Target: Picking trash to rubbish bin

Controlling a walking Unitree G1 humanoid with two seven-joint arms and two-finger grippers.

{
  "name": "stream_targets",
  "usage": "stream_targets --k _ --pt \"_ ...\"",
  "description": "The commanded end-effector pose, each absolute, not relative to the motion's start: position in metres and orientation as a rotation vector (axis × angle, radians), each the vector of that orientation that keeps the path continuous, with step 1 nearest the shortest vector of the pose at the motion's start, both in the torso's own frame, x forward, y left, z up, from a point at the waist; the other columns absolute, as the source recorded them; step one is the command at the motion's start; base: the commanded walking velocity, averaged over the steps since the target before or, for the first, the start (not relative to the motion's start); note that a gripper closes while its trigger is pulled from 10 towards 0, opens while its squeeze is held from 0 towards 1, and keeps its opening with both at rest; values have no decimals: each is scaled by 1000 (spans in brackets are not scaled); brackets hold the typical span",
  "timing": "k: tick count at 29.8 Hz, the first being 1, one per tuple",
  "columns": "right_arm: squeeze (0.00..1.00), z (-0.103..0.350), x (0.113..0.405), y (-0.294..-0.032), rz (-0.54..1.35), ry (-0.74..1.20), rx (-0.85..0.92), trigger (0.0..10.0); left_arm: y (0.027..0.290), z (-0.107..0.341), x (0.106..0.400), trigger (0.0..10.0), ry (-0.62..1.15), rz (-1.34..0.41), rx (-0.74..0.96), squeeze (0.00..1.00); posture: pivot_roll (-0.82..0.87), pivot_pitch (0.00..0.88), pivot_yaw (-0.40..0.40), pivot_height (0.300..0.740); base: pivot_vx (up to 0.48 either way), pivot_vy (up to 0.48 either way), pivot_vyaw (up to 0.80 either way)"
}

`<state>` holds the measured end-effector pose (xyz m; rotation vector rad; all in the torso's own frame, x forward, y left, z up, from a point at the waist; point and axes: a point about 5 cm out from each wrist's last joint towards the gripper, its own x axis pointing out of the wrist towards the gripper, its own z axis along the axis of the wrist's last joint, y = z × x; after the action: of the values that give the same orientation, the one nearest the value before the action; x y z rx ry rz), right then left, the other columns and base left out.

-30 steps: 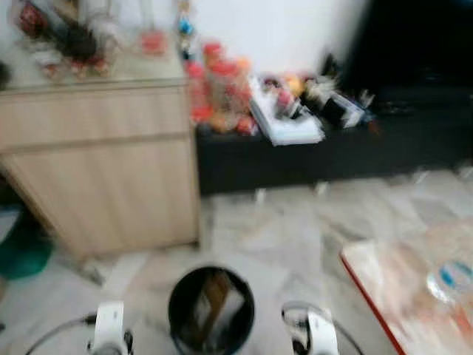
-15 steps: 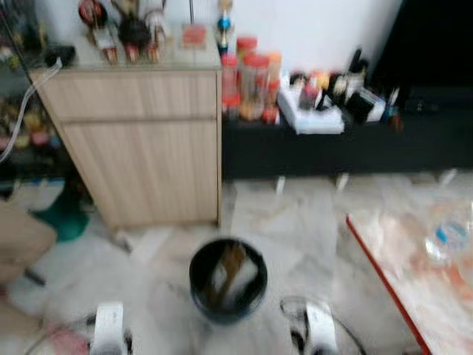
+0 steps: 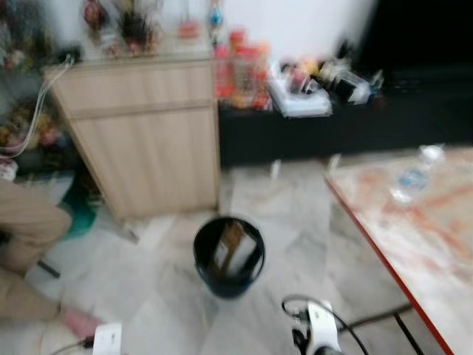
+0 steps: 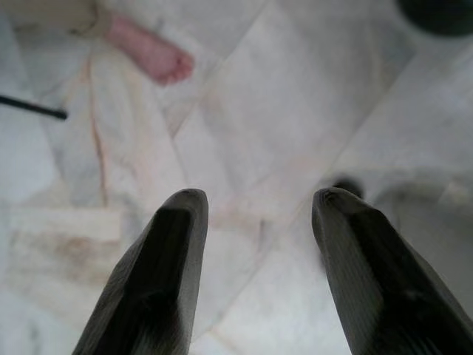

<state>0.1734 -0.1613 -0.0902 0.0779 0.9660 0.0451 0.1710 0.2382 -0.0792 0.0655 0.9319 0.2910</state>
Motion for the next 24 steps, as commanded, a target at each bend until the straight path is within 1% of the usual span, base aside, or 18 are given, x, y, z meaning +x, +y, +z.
stream_targets --k 1,9,20,24 --pt "0 -88 179 -158 46 951 90 10000 243 -76 175 10000 910 303 71 0 40 44 -42 740 0 0 0" --pt "0 -88 179 -158 41 950 88 10000 245 -76 173 10000 912 304 72 0 40 46 -42 740 0 0 0" --pt "0 -88 179 -159 39 952 89 10000 240 -75 178 10000 905 302 68 0 40 44 -44 740 0 0 0" --pt "0 -88 178 -159 47 959 87 10000 238 -76 178 10000 905 299 69 0 35 41 -42 740 0 0 -778"
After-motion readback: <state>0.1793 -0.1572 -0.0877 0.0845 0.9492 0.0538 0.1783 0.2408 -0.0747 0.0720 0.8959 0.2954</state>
